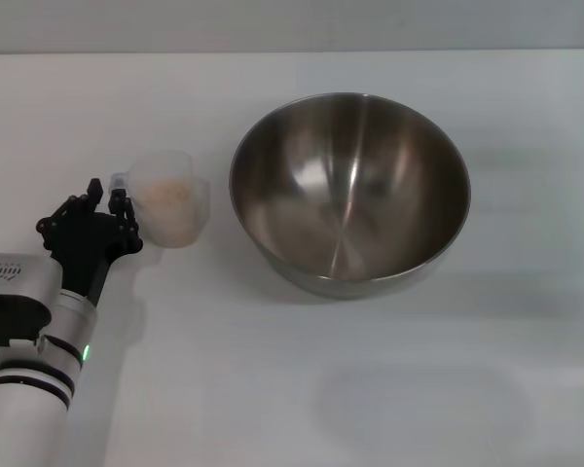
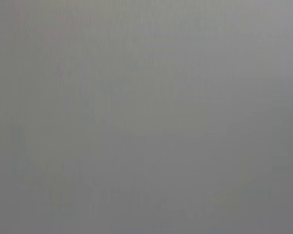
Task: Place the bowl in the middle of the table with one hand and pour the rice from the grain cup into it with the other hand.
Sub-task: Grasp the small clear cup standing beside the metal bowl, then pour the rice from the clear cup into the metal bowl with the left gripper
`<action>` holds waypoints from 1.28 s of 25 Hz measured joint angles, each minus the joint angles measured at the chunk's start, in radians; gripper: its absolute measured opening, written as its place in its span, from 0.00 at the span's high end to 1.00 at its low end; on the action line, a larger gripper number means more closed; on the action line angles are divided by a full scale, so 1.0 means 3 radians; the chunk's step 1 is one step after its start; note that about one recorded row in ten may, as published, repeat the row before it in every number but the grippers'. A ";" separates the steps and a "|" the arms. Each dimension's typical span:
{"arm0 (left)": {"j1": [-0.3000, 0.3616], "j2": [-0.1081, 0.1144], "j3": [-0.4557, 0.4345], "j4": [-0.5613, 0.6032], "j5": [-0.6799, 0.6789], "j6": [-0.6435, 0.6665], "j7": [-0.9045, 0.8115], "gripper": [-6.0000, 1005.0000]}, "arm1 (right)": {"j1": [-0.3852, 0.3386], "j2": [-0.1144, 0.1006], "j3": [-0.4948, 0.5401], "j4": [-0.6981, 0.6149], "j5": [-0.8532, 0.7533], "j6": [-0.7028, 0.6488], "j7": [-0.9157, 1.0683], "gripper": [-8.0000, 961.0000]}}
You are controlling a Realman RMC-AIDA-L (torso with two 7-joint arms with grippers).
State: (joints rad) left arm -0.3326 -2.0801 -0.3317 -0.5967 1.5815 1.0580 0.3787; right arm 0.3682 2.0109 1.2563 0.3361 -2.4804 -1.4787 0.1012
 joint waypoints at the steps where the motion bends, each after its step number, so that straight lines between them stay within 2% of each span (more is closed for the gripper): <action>1: -0.0005 0.0000 0.0000 0.0003 0.0000 -0.0009 -0.0013 0.76 | 0.0000 0.0000 0.0000 0.0000 0.0000 0.0000 0.0000 0.49; 11: -0.0040 0.0000 0.0000 0.0078 0.0029 0.0018 -0.0217 0.95 | 0.0015 -0.0011 0.0005 -0.0003 0.0000 0.0000 0.0000 0.49; 20: -0.0045 0.0000 0.0013 0.0047 0.0207 0.0247 -0.0145 0.97 | 0.0044 -0.0015 0.0018 -0.0041 0.0014 0.0000 0.0000 0.49; 24: -0.0098 0.0007 0.0001 0.0039 0.0453 0.0628 0.0301 0.97 | 0.0057 -0.0013 0.0090 -0.0060 0.0013 0.0000 0.0000 0.49; 25: -0.0156 0.0007 0.0001 0.0015 0.0529 0.0771 0.0659 0.97 | 0.0059 -0.0009 0.0105 -0.0064 0.0014 0.0000 0.0000 0.49; 27: -0.0211 0.0005 0.0001 -0.0017 0.0571 0.0839 0.1010 0.97 | 0.0062 -0.0009 0.0104 -0.0066 0.0014 0.0000 0.0000 0.49; 32: -0.0379 0.0000 0.0013 -0.0152 0.0649 0.0877 0.2225 0.97 | 0.0107 -0.0004 0.0104 -0.0123 0.0014 0.0000 0.0000 0.49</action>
State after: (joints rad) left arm -0.4463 -2.0800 -0.3279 -0.6424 1.7762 1.3210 1.0462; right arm 0.4004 2.0097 1.2875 0.2992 -2.4762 -1.4787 0.1012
